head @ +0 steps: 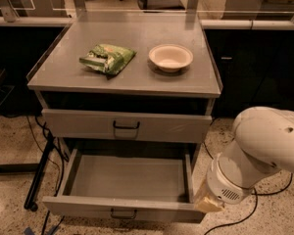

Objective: Close middle drawer

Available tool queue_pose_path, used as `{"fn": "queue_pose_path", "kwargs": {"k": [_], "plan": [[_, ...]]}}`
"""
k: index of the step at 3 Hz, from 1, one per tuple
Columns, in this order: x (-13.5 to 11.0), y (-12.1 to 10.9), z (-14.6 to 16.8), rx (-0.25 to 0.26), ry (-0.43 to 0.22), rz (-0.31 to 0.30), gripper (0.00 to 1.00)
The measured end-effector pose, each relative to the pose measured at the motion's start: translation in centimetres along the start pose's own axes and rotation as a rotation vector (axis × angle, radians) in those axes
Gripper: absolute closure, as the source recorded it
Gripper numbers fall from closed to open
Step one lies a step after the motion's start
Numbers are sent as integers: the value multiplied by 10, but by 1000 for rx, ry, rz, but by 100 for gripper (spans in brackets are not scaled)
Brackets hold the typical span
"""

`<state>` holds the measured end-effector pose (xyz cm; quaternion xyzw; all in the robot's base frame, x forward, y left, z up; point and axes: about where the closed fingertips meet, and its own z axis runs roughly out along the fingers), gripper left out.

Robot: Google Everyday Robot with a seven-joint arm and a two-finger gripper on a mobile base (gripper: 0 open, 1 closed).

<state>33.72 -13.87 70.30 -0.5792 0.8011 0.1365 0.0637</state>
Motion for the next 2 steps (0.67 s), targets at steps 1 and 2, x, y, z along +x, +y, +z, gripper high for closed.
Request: {"fn": "queue_pose_path", "kwargs": {"k": [1,2], "plan": [[0,0,0,0,0,0,100],[3,5,30,-51,11,20,100]]}}
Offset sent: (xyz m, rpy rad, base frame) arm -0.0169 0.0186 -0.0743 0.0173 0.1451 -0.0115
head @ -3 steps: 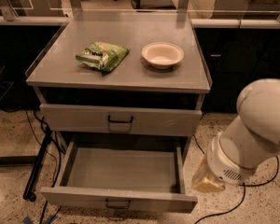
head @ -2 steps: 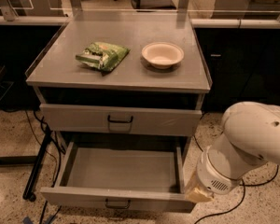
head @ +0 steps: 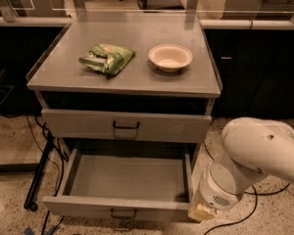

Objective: Close middle drawer

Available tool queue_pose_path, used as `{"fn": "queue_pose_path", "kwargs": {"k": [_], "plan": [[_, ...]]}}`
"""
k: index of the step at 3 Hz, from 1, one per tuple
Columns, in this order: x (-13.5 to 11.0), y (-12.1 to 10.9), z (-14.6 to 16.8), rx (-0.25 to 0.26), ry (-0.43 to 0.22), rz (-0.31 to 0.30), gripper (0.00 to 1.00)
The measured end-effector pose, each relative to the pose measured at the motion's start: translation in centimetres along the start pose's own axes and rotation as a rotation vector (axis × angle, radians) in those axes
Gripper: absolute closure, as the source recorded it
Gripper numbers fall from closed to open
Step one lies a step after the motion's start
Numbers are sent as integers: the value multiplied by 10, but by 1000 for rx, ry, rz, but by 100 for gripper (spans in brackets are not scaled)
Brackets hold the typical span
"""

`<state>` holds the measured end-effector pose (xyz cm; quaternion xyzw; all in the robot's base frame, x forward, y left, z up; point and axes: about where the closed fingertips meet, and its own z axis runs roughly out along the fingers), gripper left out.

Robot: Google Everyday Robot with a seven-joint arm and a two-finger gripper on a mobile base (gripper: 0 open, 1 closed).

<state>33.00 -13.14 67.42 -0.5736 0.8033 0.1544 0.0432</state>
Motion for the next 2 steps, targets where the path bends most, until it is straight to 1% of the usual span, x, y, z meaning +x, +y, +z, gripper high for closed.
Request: {"fn": "queue_pose_path", "kwargs": {"k": [1,2], "plan": [[5,-2,54,-36,25,35,100],[-2,-16,87,-23,25,60,100]]}}
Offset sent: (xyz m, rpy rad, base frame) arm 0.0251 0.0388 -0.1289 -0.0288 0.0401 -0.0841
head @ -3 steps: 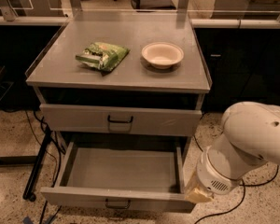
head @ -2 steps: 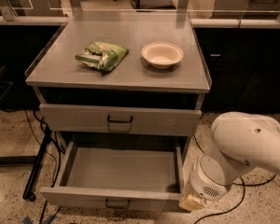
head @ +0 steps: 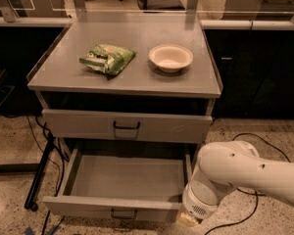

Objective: Close middle drawer

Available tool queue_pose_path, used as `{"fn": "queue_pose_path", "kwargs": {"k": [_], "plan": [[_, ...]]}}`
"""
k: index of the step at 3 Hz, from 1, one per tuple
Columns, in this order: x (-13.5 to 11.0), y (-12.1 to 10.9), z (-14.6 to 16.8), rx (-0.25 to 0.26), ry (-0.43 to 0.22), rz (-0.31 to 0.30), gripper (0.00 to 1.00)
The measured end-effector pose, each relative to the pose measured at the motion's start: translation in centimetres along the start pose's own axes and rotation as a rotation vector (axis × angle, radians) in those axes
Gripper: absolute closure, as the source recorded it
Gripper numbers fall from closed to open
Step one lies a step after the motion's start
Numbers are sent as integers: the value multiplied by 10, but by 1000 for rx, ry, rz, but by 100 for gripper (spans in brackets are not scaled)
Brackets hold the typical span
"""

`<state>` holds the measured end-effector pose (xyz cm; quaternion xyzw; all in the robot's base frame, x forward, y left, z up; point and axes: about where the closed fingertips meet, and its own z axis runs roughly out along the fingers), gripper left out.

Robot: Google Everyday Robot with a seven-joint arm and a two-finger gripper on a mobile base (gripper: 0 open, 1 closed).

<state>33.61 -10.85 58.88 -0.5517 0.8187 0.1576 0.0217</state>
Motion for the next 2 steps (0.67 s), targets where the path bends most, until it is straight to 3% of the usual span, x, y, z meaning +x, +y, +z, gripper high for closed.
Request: {"fn": "queue_pose_path", "kwargs": {"k": [2], "plan": [[-4,-12,56,-45,-7,49,100]]}}
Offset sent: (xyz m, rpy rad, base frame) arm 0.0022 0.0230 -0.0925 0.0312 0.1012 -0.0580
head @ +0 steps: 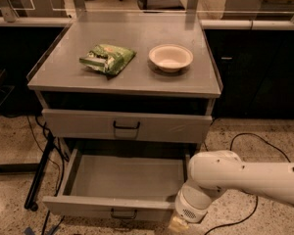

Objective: Close middle drawer

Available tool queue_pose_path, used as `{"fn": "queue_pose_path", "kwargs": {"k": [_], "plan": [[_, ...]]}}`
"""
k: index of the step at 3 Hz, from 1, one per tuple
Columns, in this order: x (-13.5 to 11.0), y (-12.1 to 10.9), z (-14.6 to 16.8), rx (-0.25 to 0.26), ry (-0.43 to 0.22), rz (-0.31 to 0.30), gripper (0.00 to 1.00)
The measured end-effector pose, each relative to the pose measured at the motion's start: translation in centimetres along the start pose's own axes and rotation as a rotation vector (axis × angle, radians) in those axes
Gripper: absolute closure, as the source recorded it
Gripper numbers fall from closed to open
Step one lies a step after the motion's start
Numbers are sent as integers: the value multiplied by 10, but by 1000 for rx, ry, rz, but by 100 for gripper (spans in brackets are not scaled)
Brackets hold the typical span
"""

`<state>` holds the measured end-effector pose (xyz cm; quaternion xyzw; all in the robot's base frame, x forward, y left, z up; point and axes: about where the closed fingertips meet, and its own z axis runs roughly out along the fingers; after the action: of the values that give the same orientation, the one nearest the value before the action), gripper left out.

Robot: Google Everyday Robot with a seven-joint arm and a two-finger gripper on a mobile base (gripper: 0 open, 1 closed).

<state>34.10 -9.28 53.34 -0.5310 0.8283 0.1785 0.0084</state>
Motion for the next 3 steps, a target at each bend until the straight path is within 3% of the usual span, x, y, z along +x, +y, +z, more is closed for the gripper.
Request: {"fn": "queue_pose_path", "kwargs": {"k": [1,3], "plan": [[0,0,3,-5,-1,2,100],[21,-17,53,-41,61,76,100]]}}
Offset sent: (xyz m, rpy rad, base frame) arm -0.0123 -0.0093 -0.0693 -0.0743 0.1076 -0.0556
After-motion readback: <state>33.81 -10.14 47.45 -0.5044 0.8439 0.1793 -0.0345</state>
